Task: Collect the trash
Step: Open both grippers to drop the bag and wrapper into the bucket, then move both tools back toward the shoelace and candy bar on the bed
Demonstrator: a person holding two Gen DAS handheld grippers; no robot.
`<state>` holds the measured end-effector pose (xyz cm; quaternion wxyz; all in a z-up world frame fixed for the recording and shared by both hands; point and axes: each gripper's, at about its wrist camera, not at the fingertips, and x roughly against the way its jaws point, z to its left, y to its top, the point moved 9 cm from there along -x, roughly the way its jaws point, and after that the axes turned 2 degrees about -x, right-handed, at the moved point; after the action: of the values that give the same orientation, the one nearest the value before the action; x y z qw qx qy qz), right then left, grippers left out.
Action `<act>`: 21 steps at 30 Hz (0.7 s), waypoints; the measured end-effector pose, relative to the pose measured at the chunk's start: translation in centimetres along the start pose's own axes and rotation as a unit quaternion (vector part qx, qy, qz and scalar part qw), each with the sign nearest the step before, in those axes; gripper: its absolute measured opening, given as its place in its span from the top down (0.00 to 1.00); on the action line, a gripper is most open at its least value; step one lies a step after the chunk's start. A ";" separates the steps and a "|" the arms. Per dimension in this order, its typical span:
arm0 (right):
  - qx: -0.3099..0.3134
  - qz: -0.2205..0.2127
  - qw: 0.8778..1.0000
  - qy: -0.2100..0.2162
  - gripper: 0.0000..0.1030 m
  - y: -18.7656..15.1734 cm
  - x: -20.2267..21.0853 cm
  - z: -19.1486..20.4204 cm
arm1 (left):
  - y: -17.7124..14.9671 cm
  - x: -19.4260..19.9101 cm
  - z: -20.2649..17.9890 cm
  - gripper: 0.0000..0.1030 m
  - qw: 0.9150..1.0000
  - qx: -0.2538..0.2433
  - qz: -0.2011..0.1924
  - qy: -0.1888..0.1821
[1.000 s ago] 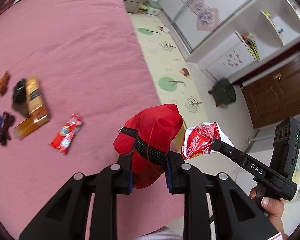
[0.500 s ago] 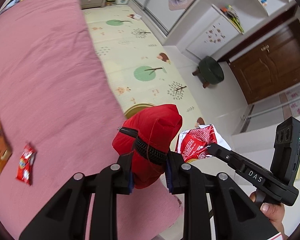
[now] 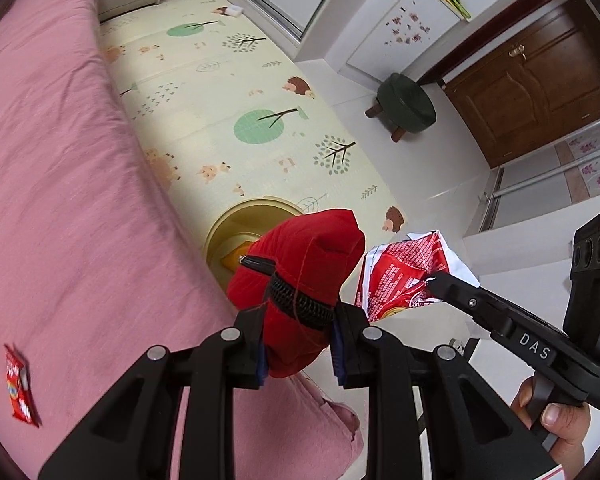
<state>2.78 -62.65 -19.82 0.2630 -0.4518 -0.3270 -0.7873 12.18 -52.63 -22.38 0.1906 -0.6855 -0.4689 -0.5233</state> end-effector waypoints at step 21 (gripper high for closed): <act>-0.009 -0.015 1.000 -0.002 0.68 2.5 -0.2 0.6 | 1.4 2.0 2.5 0.14 0.999 0.026 -0.015 0.027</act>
<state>4.95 -63.76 -19.07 0.2464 -0.4510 -0.3269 -0.7931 14.71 -50.47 -21.20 0.2130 -0.6589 -0.4878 -0.5316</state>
